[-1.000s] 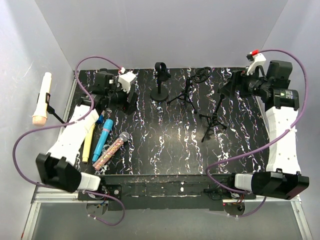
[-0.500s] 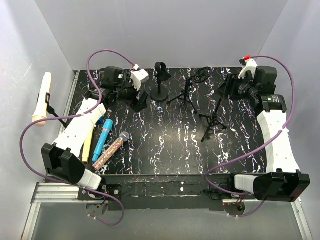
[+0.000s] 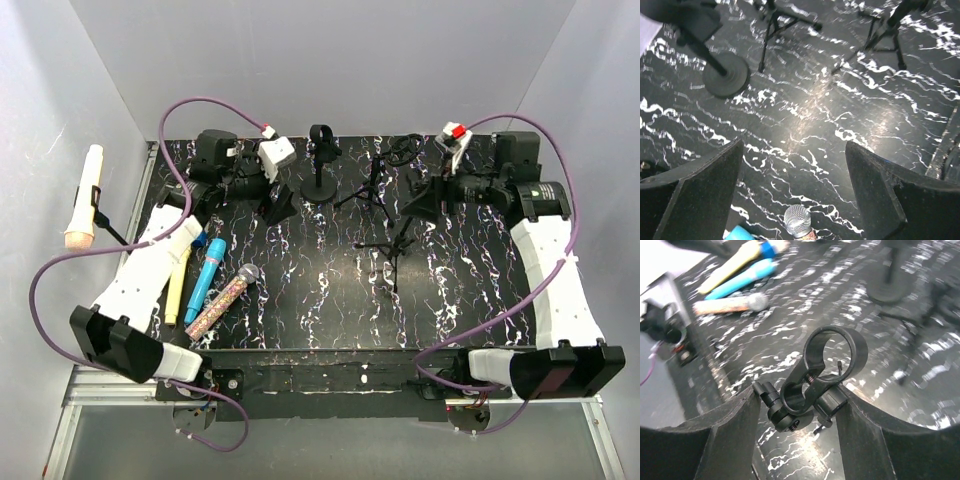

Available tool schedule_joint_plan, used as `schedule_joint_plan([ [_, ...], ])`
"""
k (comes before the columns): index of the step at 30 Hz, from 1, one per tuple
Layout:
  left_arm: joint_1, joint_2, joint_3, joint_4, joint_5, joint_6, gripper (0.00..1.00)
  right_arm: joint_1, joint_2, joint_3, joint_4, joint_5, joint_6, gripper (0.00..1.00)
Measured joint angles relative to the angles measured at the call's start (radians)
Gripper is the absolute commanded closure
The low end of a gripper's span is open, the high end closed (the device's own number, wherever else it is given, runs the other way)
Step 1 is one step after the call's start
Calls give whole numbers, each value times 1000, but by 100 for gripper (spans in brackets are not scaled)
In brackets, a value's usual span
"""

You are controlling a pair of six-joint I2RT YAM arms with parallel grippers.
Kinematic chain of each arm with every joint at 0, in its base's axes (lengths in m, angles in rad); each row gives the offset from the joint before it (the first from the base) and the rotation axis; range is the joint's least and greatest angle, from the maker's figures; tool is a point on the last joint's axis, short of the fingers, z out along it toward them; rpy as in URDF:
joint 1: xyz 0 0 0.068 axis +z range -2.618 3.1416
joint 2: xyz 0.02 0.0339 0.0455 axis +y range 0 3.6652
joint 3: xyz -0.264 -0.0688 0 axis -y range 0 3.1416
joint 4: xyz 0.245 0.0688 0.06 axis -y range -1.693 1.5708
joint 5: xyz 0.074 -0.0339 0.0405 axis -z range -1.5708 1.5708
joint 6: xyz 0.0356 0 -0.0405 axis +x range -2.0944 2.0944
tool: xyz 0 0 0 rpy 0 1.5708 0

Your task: Remove the microphone from the stand

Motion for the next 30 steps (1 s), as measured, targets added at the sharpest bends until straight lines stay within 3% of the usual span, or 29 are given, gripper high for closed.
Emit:
schedule_joint_plan([
  [6,-1,-74,10,10,141,9,16,172,142,193,-140,-187,-187,65],
  [15,-1,-83,27,7,221,-10,16,422,428,527,-365,-245,-492,65],
  [20,-1,-85,27,9,250,-21,16,459,523,633,-507,-262,-621,41],
  [30,-7,-84,-19,76,268,-63,16,459,521,544,-449,-234,-608,24],
])
